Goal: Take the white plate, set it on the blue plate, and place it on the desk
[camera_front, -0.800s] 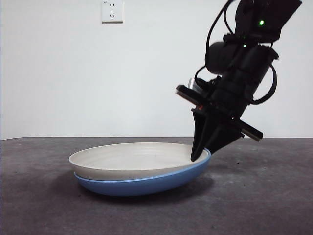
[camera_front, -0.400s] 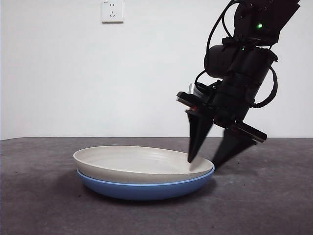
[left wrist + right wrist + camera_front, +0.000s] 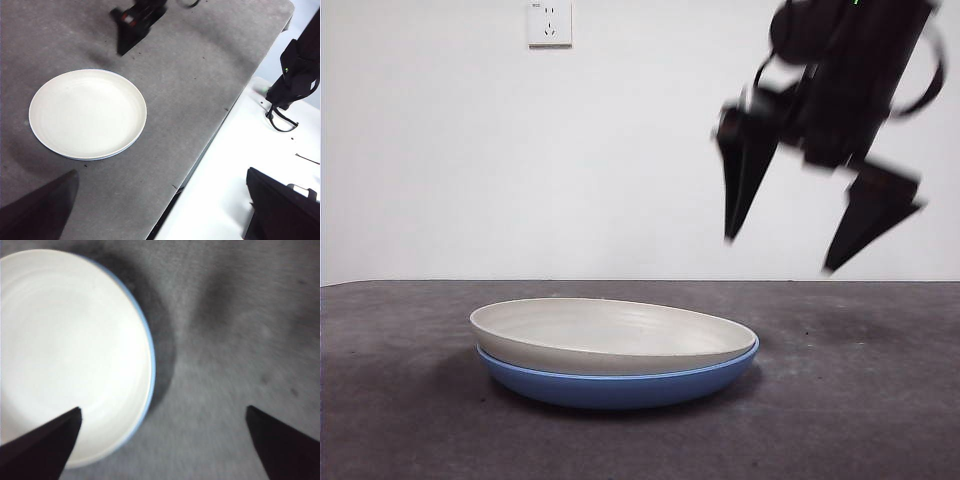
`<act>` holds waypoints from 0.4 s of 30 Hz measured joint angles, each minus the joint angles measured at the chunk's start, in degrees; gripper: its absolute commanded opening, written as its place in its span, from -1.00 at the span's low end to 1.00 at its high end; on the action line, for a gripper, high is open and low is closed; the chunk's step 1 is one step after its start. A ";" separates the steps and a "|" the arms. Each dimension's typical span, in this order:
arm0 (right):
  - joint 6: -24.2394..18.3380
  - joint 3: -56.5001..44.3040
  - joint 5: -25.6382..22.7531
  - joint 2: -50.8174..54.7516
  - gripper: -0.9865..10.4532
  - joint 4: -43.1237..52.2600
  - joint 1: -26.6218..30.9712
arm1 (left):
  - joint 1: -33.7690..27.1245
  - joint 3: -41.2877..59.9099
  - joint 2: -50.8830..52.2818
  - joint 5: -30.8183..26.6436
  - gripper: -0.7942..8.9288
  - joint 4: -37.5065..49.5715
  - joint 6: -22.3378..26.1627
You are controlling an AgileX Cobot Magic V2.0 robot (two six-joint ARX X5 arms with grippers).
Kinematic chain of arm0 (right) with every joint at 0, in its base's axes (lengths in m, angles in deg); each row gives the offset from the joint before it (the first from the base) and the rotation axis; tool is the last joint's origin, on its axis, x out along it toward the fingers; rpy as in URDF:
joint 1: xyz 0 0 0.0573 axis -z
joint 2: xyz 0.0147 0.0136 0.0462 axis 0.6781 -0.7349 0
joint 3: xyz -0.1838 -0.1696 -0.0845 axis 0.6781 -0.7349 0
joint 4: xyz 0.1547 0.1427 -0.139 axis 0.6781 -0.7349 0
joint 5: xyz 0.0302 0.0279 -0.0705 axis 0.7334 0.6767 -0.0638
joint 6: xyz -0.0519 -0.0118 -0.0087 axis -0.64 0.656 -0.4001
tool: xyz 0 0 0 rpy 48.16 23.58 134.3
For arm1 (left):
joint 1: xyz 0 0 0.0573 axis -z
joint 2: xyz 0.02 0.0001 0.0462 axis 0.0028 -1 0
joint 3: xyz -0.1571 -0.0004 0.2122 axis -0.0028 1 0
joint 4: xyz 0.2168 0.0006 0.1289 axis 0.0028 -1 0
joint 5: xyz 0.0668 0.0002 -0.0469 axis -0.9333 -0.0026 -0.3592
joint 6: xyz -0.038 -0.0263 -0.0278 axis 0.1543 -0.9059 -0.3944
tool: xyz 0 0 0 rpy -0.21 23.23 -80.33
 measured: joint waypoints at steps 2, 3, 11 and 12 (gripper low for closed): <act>-1.05 0.00 -1.68 4.33 0.23 -2.84 -0.59 | 0.00 0.00 0.00 0.00 0.45 0.00 -0.07; -1.44 0.00 -2.38 6.62 0.23 -4.07 -1.07 | 0.00 0.00 0.00 0.00 0.45 0.00 -0.13; -2.60 0.00 -2.86 23.63 0.23 -15.58 -4.90 | 0.00 0.00 0.00 0.00 0.45 0.00 -0.42; -2.62 0.00 -2.86 25.14 0.23 -16.98 -5.51 | 0.00 0.00 0.00 0.00 0.45 0.02 -0.70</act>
